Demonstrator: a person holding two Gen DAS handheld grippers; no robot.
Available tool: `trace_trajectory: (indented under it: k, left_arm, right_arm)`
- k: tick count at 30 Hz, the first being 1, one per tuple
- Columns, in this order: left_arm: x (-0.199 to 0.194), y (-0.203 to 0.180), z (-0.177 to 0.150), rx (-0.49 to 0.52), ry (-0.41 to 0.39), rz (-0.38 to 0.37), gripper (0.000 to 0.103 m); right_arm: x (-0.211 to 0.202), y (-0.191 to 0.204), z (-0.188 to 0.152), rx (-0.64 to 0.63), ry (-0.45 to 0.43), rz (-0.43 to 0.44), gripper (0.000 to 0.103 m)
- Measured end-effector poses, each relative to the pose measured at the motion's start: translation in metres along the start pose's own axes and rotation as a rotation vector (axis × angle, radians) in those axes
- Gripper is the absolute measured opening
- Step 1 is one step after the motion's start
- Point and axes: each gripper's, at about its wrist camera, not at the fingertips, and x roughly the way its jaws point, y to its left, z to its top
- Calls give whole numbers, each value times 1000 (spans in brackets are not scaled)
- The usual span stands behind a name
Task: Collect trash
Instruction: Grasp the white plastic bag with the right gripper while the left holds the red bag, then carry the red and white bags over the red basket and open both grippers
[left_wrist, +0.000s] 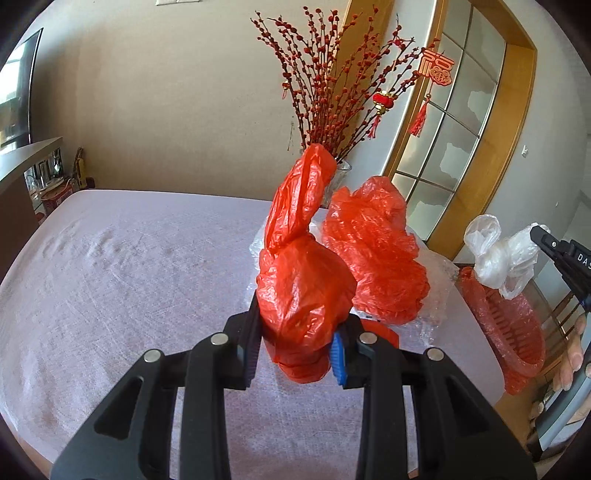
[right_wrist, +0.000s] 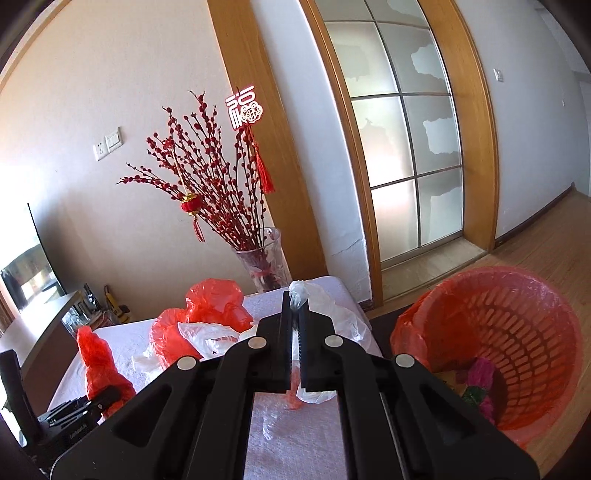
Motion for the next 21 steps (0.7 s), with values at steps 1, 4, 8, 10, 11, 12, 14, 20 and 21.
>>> trace_trajectory:
  k: [1, 4, 8, 10, 11, 12, 14, 20, 21]
  left_arm:
    - [0, -3, 0, 5, 0, -8, 31]
    - [-1, -15, 1, 25, 0, -30, 31]
    - [-1, -36, 5, 57, -2, -69, 31]
    - [-1, -47, 7, 76, -4, -91, 31]
    - [-1, -52, 8, 83, -3, -101, 31]
    - [0, -58, 9, 91, -2, -113, 31]
    - [1, -71, 11, 113, 0, -135, 31]
    - [4, -104, 17, 166, 0, -194, 31]
    - [6, -110, 17, 173, 3, -205, 31]
  right_arm:
    - [-3, -1, 0, -1, -3, -3, 3]
    - [-11, -5, -1, -1, -17, -21, 3]
    - [-22, -16, -5, 3, -29, -43, 3]
    - [-27, -22, -8, 7, -32, -59, 3]
    - [-28, -23, -10, 9, -32, -65, 3]
    - [-29, -26, -11, 14, -31, -71, 3]
    - [-31, -32, -15, 23, -27, -81, 3]
    - [-36, -55, -21, 60, -21, -119, 3]
    - [-37, -58, -21, 66, -23, -125, 3]
